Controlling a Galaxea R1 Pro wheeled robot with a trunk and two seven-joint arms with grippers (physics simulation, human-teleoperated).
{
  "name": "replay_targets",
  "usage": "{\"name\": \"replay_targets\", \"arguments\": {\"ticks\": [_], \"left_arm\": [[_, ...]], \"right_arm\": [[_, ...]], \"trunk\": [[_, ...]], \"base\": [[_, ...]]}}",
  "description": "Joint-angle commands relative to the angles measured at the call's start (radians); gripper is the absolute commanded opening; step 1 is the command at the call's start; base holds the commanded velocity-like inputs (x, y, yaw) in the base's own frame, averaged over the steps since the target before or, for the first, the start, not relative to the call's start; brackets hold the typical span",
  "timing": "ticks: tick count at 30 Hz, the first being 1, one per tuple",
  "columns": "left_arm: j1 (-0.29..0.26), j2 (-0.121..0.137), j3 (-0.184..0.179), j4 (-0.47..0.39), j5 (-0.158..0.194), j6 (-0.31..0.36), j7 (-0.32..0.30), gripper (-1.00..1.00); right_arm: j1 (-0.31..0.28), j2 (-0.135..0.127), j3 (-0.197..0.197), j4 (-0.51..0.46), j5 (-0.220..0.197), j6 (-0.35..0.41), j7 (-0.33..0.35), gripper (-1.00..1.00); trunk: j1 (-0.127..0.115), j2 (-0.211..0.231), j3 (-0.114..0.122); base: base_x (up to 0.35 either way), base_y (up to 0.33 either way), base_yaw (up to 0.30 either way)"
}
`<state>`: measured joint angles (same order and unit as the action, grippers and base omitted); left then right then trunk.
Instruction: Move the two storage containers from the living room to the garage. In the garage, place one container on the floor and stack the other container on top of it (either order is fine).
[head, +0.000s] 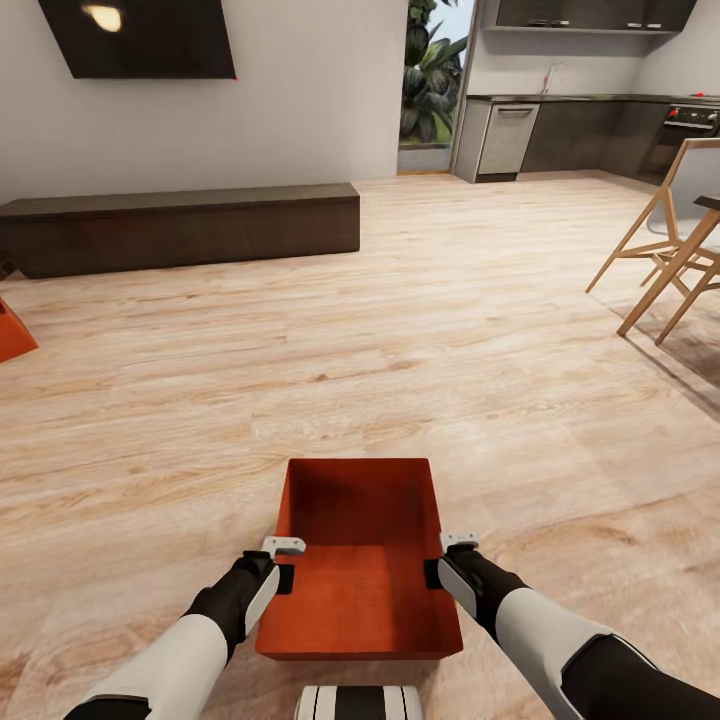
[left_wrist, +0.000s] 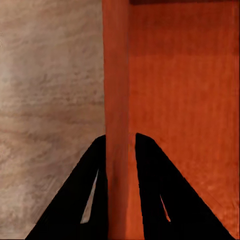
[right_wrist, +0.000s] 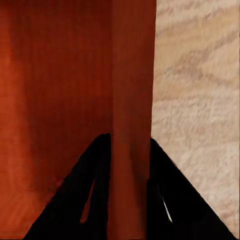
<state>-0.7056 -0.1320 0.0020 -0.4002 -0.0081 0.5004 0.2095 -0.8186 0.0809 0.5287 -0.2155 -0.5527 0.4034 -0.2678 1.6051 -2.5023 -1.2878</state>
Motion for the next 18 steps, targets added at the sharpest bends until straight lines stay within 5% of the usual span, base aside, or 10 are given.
{"name": "replay_targets", "arguments": {"ticks": [1,18], "left_arm": [[0.000,0.001,0.000,-0.002,-0.031,0.010,0.005,-1.00],[0.000,0.000,0.000,-0.006,-0.033,0.008,0.006,-1.00]], "right_arm": [[-0.001,-0.001,0.015,-0.001,0.010,0.008,-0.011,-1.00],[-0.001,-0.008,0.014,-0.001,0.010,0.008,-0.011,-1.00]], "trunk": [[0.000,0.000,-0.001],[0.000,0.000,-0.001]], "base": [[0.000,0.000,0.000],[0.000,0.000,0.000]]}}
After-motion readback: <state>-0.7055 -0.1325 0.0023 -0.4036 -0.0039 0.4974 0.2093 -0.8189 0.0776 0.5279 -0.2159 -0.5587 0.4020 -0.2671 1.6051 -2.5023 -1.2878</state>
